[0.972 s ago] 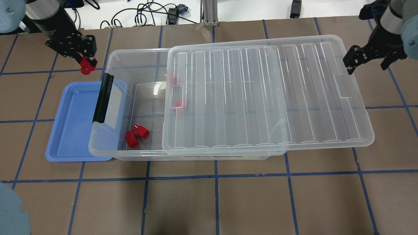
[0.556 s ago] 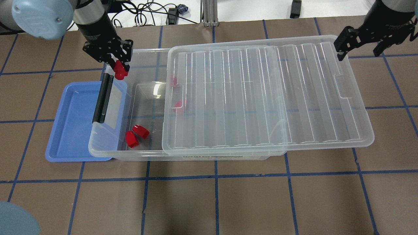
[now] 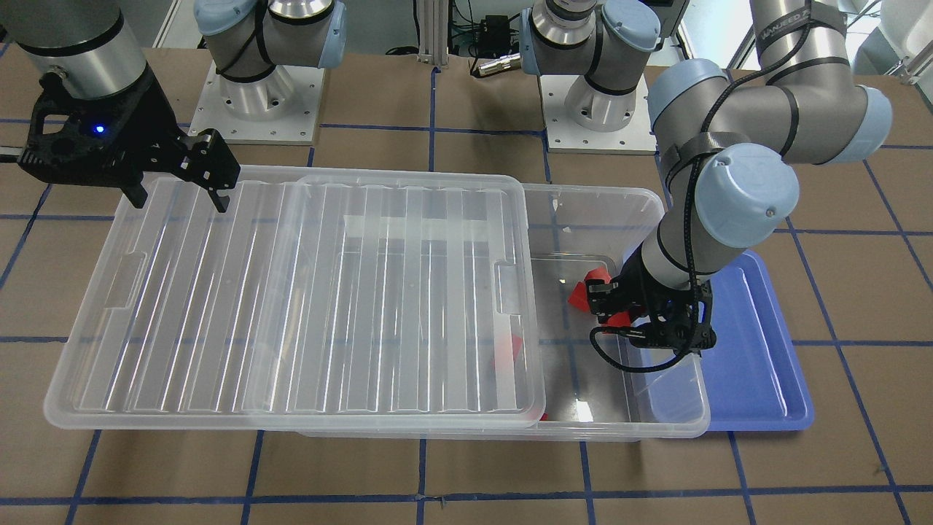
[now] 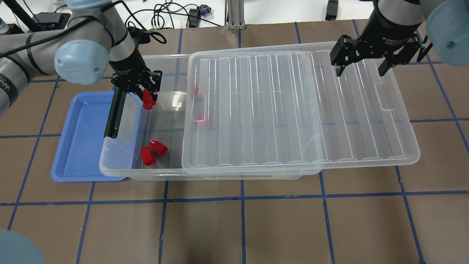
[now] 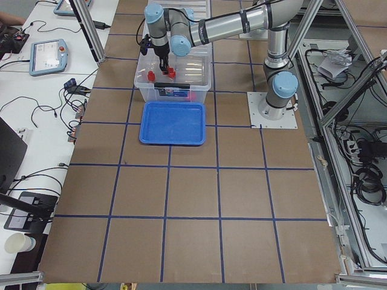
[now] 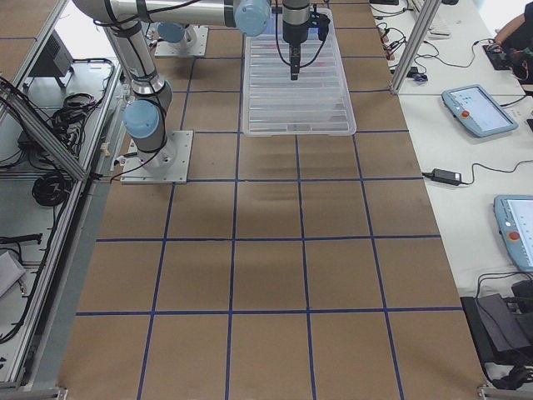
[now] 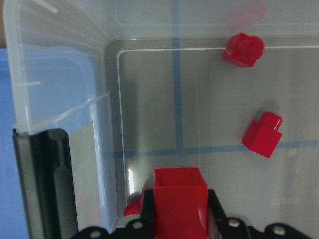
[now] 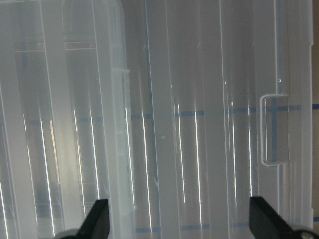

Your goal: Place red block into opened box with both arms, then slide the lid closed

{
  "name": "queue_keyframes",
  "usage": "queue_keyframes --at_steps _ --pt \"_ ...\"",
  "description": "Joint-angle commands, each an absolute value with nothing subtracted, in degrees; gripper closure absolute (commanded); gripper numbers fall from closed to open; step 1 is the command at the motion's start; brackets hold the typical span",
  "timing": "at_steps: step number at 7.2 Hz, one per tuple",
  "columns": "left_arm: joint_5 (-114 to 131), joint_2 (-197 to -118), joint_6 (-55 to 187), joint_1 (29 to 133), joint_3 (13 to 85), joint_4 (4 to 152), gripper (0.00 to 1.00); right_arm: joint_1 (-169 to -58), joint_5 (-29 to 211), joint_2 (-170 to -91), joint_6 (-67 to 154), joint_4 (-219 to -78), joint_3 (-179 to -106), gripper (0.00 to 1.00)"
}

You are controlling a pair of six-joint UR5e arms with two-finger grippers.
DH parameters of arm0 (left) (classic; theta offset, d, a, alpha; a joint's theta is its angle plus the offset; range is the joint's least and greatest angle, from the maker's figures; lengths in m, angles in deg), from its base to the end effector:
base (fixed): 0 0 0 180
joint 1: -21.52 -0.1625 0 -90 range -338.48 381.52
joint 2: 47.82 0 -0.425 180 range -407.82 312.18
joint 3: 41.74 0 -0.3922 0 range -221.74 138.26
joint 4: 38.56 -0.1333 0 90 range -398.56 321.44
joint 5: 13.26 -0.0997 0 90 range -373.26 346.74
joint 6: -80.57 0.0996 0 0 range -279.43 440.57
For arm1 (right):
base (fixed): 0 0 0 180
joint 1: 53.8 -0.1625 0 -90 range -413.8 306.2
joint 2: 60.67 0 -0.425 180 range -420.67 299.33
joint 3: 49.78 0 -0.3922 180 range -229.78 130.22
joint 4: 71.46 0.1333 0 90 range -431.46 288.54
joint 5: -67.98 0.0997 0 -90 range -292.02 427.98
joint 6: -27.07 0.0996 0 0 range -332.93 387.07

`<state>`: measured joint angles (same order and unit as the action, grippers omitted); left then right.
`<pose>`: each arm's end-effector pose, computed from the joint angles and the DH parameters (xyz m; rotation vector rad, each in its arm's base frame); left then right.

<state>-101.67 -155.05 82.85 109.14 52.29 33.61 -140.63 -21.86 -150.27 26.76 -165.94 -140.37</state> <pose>-0.1117 -0.5901 0.3209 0.0040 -3.1101 -0.0913 0.1057 -0.5073 0.4874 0.0782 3.1382 -0.0957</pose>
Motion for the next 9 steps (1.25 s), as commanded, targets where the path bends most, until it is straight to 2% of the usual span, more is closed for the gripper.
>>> queue_keyframes --at_steps 1,3,6,7,8,9 --pt "-101.7 -155.5 81.3 109.2 58.7 26.0 1.0 -140.8 -20.3 -150.3 27.3 -166.0 -140.6 0.0" --pt "-101.7 -156.4 82.1 108.7 62.6 18.0 1.0 -140.8 -18.5 -150.2 28.0 -166.1 -140.7 0.0" --pt "-101.6 -158.6 81.1 109.0 64.3 16.5 1.0 -140.8 -19.2 -150.7 28.0 -165.3 -140.7 0.0" --pt "-101.6 -159.6 81.3 109.0 64.3 15.9 0.88 -140.8 -19.3 -150.6 28.0 -165.4 -140.8 0.0" --pt "-101.6 -160.1 82.6 109.0 64.3 14.6 0.02 -140.8 -19.2 -150.5 27.9 -165.9 -140.8 0.0" --pt "-102.0 -160.0 82.3 109.0 63.6 14.2 0.0 -140.8 -19.3 -150.6 28.0 -165.8 -140.7 0.0"
